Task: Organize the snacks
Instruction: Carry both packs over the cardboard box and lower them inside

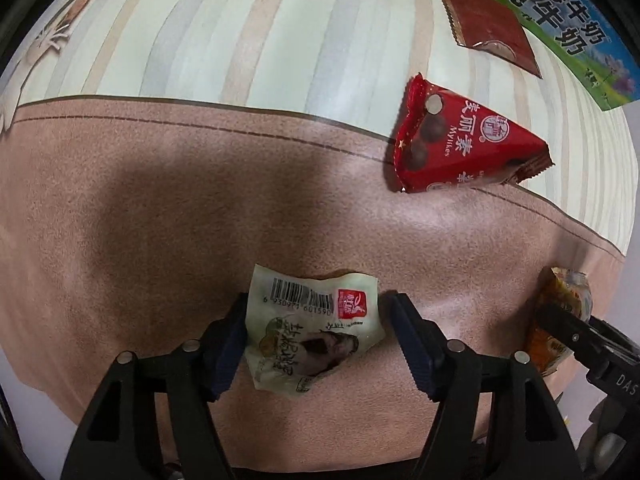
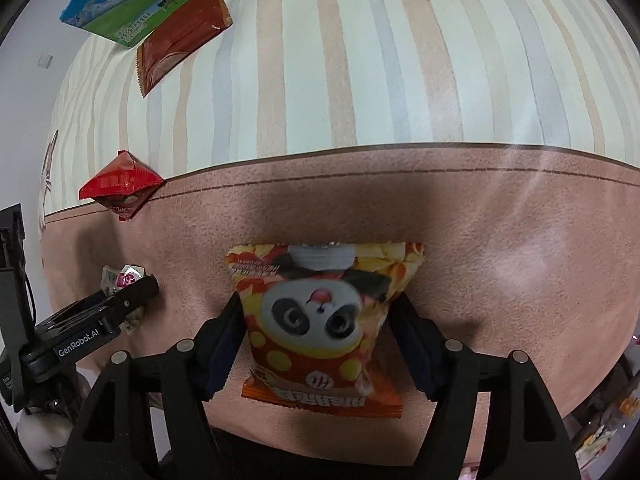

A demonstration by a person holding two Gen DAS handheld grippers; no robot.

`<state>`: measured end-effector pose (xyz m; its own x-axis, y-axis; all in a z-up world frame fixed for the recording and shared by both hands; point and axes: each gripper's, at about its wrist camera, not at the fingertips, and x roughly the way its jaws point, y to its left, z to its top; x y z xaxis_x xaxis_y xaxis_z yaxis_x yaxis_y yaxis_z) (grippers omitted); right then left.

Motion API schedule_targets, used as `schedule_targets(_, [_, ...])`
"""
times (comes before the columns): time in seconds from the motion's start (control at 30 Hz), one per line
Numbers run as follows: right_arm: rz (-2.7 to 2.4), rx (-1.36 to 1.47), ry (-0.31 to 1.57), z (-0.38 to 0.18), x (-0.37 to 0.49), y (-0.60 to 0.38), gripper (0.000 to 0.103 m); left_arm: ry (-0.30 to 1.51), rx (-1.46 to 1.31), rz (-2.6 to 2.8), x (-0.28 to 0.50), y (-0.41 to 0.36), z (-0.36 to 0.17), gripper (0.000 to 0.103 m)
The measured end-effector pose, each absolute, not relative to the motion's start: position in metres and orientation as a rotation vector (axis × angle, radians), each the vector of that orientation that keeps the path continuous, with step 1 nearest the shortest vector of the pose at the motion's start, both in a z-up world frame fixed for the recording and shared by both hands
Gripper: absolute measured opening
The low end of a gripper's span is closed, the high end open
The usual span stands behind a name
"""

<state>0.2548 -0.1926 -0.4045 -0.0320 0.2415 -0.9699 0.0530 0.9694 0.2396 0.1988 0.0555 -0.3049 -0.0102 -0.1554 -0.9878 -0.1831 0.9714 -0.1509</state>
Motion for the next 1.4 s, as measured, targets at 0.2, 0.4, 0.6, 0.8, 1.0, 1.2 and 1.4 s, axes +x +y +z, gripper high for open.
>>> schedule_targets(0.2, [0.162,0.146,1.587,-0.405,0.247,-0.179,0.063,1.589,-0.23,0.059,0.174,0.025,-0.295,0.054])
schedule_targets(0.4, [0.177,0.164,1.55,-0.397,0.23,-0.184,0.05,1.589,-0.244,0.065,0.173,0.012,-0.294,0.054])
schedule_targets(0.6, [0.202,0.243,1.517,-0.377,0.224,-0.196,0.049,1.551,-0.255,0.011,0.18,0.011,-0.261,0.054])
schedule_targets(0.8, [0.246,0.312,1.449,-0.331,0.234,-0.217,0.049,1.478,-0.297,-0.076,0.194,-0.004,-0.211,0.054])
schedule_targets(1.0, [0.29,0.345,1.338,-0.264,0.267,-0.235,0.049,1.372,-0.294,-0.177,0.235,-0.025,-0.149,0.054])
schedule_targets(1.2, [0.308,0.361,1.217,-0.204,0.323,-0.237,0.049,1.274,-0.288,-0.224,0.297,-0.012,-0.11,0.054])
schedule_targets(1.4, [0.273,0.337,1.132,-0.169,0.4,-0.248,0.049,1.221,-0.265,-0.236,0.382,-0.023,-0.079,0.054])
